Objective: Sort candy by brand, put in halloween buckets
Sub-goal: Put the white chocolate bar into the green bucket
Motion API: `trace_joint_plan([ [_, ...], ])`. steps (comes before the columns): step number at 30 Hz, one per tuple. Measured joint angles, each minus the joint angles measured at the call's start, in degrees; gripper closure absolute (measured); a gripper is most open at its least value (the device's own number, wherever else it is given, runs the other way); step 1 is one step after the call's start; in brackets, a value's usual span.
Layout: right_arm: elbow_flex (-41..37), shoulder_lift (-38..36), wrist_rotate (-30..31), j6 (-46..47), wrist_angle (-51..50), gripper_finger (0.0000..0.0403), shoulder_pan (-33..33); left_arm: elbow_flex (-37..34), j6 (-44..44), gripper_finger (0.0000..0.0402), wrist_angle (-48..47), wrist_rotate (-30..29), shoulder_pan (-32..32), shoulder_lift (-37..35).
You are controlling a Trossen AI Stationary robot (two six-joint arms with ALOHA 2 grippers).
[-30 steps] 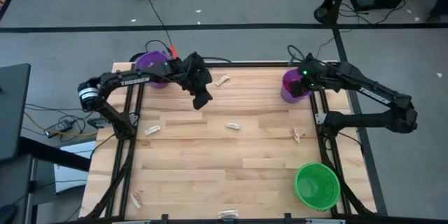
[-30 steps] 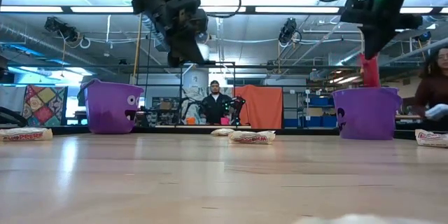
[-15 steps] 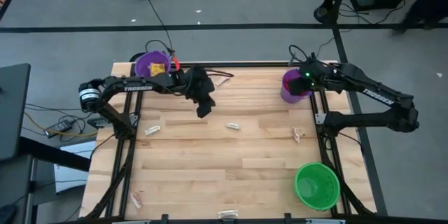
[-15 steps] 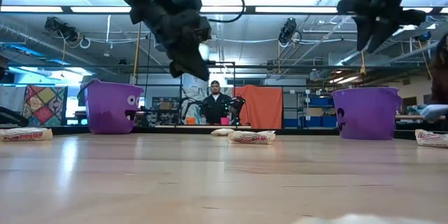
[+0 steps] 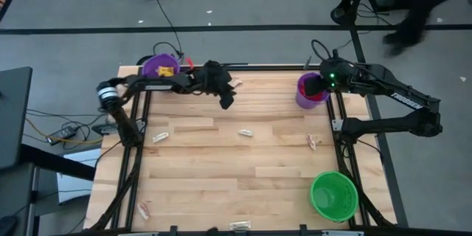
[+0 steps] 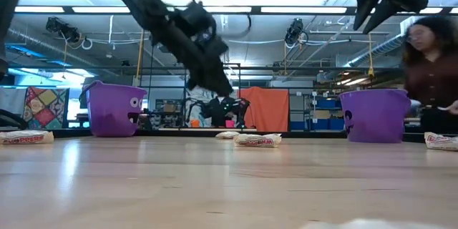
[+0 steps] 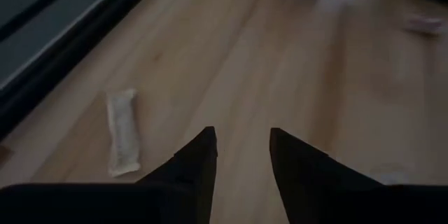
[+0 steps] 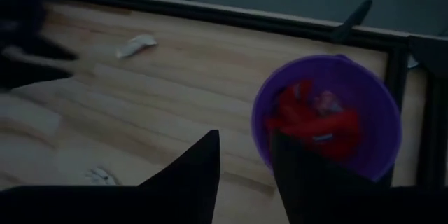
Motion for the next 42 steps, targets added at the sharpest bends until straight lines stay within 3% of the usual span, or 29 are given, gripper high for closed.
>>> trace_joint_plan([
  [10,0.0,0.1,-2.8,-0.5,0.1,0.0264,0.0,7.3,-0.2,0.0263,-2.5,-0.2,4.4,13.4],
  [19,0.0,0.2,-1.4,-2.5,0.1,0.0264,0.0,9.4,0.3,0.0265,-6.6,-10.8,4.4,16.3],
  [28,0.0,1.0,-0.6,-4.6,0.6,0.0264,-1.2,10.1,0.6,0.0269,-6.7,-10.2,4.7,19.0],
  [32,0.0,1.2,-1.0,-4.6,0.6,0.0264,-1.2,10.5,0.4,0.0297,-6.8,-10.4,4.8,19.1],
  [38,0.0,1.2,-2.2,-4.6,0.6,0.0264,-1.2,10.5,0.7,0.0389,-7.1,-10.4,4.9,19.2],
  [42,0.0,1.2,-2.3,-4.6,0.6,0.0264,-1.2,10.6,2.0,0.0394,-7.1,-10.4,4.9,19.2],
])
